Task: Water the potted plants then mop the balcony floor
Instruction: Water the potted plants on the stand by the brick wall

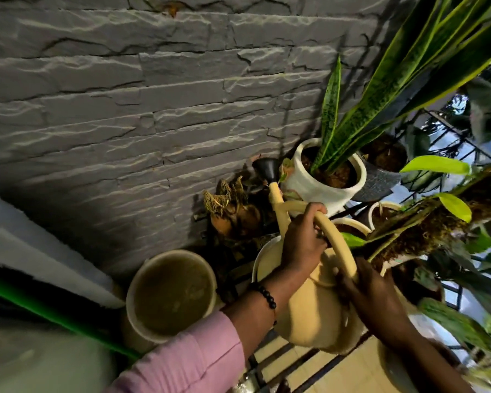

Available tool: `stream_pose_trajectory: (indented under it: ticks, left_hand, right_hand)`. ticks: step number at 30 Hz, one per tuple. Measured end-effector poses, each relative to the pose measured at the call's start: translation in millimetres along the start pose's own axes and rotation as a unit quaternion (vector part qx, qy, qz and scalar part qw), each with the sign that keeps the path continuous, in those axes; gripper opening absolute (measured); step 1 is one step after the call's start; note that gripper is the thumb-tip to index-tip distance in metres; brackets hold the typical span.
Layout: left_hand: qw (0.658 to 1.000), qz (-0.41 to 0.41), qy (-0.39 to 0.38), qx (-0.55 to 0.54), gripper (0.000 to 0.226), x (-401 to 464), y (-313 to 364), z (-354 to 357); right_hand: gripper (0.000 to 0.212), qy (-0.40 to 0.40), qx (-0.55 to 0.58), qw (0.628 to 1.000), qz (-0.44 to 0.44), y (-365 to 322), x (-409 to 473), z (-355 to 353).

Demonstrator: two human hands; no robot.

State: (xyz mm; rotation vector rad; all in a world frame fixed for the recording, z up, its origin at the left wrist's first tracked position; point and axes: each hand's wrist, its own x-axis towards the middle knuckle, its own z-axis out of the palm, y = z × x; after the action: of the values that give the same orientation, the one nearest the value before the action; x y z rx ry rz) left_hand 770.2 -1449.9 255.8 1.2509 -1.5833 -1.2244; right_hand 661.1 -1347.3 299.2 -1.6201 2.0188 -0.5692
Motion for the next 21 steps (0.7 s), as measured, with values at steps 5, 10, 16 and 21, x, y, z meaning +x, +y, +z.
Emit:
stream_pose_trajectory:
  ticks: [5, 10, 16, 21]
  left_hand:
    - [0.999, 0.018, -0.002, 0.031, 0.055, -19.6, -5.0, -0.2]
    - [0.999, -0.008, 0.023, 0.027, 0.048, -35.4, -12.8, -8.0]
    - [0.996, -0.050, 0.062, 0.027, 0.045, -58.2, -23.8, -13.3]
    - [0.991, -0.070, 0.101, 0.048, 0.045, -75.9, -29.4, -4.1]
  right_hand:
    - [0.010, -0.064, 0.061, 0.995, 0.044, 10.2, -8.9, 12.1]
    - [0.011, -0.106, 0.079, 0.991, 0.028, 3.4, -10.7, 16.2]
    - [0.014, -0.159, 0.112, 0.981, 0.006, 7.7, -20.5, 23.2]
    - [0.016, -0.210, 0.205, 0.956, 0.011, 22.1, -27.8, 26.6]
